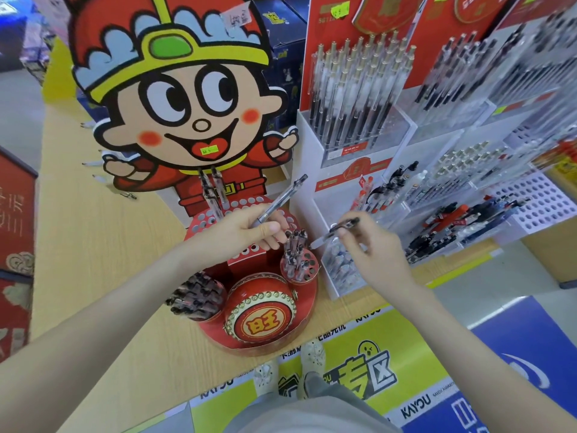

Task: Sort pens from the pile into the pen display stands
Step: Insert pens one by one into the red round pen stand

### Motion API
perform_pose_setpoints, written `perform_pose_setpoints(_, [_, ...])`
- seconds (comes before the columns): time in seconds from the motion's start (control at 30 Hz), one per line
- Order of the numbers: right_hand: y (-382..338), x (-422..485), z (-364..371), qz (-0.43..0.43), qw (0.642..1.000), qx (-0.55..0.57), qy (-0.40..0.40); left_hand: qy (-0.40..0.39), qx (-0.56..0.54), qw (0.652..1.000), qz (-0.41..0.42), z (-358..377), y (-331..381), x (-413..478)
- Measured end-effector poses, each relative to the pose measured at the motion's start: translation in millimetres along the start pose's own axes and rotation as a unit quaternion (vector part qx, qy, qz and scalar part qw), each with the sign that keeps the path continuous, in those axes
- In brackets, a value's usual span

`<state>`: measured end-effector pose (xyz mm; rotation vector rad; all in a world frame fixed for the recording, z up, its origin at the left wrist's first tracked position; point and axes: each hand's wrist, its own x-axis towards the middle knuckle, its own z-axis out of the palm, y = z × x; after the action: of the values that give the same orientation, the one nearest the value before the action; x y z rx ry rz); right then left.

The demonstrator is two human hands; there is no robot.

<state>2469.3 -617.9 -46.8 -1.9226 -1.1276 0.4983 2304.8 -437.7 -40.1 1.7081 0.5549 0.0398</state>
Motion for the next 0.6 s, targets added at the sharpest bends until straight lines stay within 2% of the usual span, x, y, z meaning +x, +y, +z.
perform_pose_setpoints(0.1, [8, 2, 11, -0.006, 0.997, -0.065, -0.029, -0.005, 0.001, 1.000, 0.001, -1, -2, -1])
perform_pose_setpoints(0.33, [14, 15, 28, 0.013, 0.986, -0.136, -0.091, -0.012, 0.014, 1.000, -0.001, -1, -2, -4])
perform_pose_setpoints(0.6, [10, 24, 40, 0.050, 0.975, -0.178, -0.127, -0.018, 0.063, 0.998, -0.007, 0, 2, -2])
